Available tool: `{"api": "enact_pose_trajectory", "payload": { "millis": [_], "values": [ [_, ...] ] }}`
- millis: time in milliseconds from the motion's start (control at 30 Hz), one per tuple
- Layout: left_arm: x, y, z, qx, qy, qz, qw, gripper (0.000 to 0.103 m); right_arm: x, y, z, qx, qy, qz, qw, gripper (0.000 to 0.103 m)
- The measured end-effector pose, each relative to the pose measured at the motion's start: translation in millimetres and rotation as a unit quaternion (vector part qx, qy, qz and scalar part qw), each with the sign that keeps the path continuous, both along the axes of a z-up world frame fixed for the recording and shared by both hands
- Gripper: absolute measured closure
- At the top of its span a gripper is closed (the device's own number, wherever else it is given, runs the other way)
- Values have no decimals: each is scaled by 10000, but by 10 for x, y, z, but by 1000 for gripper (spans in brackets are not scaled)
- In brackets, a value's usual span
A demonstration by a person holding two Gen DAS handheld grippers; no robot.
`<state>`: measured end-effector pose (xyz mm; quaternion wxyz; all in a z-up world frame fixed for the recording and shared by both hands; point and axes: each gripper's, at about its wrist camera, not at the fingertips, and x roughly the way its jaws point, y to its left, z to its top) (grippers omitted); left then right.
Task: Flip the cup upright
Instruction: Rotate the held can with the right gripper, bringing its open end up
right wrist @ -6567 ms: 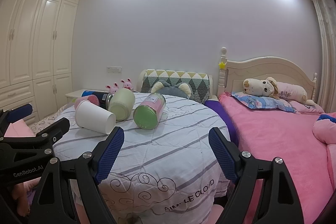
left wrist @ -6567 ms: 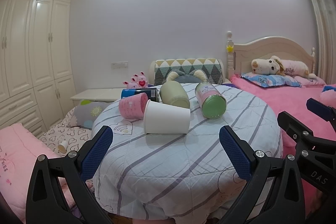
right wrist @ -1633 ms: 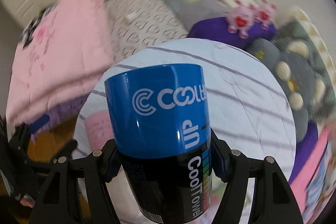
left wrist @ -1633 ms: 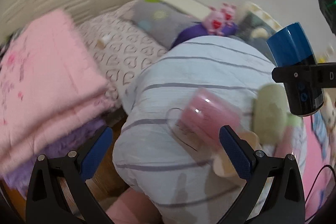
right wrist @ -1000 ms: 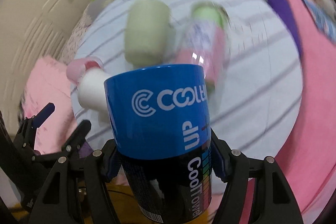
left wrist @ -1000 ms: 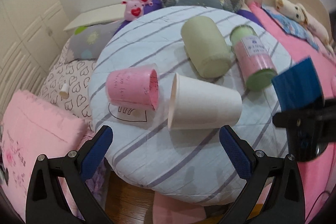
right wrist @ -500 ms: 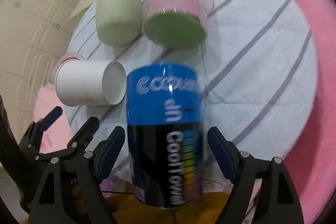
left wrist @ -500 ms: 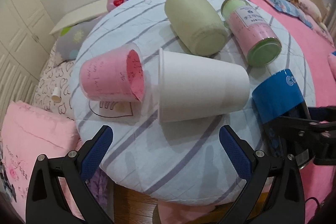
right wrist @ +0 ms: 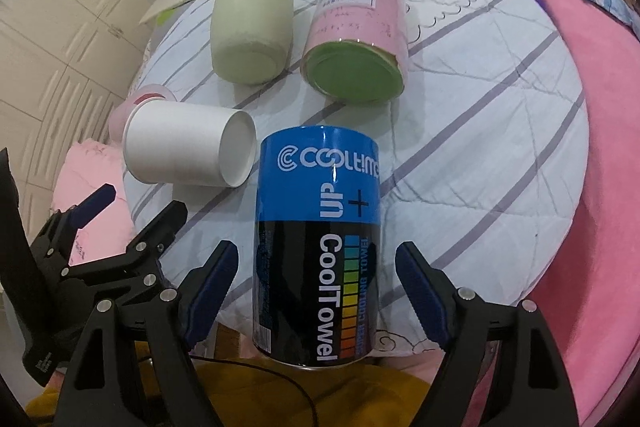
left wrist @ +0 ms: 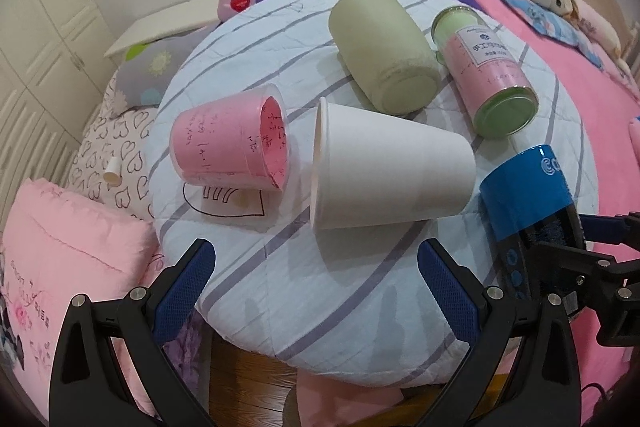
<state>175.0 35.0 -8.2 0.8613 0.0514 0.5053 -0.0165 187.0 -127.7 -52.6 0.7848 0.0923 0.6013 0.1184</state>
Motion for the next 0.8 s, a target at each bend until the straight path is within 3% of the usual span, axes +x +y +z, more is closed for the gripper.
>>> {"api": "enact_pose_trajectory", "payload": {
  "millis": [133,800],
  "values": [
    [-31,-27,92,65,-119,34,9999,1,-49,-39,91,154,-152,57,9997,21],
    [-213,-503,359,-94,-233,159,9996,1,-286,-559,254,-192,-678,258,9972,21]
  ]
}}
